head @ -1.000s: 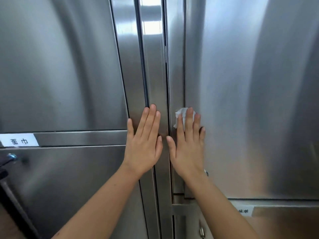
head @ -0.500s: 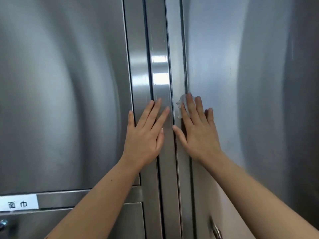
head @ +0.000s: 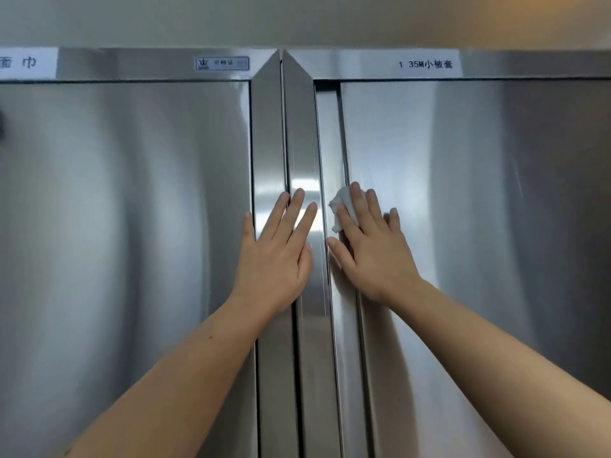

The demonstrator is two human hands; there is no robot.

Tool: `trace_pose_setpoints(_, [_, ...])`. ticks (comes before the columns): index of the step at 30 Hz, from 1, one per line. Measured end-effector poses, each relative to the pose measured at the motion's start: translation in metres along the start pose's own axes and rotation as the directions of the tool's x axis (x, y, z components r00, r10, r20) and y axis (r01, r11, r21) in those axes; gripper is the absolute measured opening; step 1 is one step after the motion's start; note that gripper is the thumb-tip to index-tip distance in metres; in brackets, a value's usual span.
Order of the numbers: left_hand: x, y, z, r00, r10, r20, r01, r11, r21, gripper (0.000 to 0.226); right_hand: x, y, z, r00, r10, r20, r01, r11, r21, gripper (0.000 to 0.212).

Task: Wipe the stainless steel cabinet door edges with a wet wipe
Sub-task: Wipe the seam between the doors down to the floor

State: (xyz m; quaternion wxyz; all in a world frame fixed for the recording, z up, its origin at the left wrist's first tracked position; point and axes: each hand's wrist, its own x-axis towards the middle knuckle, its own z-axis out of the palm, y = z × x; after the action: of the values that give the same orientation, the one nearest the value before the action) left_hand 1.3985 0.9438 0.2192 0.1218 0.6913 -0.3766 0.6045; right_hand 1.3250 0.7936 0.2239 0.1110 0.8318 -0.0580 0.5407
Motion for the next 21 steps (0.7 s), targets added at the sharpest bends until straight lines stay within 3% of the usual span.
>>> trace_pose_setpoints(10, [0.051,-0.024,-0.013,0.999,-0.002,0.033,-0.002,0.994,0.109,0.058,0.071,0.008,-0.024,0.997,0.003,-0.082,-0.005,1.000,-0.019,0.059])
trace_pose_setpoints(15, [0.058,-0.028,-0.012,1.000,0.001,-0.005,-0.001,0.998,0.056,0.057,0.096,0.010,-0.029,0.993,0.004,-0.122,-0.008,0.999,-0.031,0.059])
trace_pose_setpoints(21, [0.058,-0.031,-0.009,0.999,0.021,-0.043,-0.020,0.999,0.037,0.066,0.103,0.002,-0.032,0.968,0.026,-0.250,0.013,0.988,0.154,0.061])
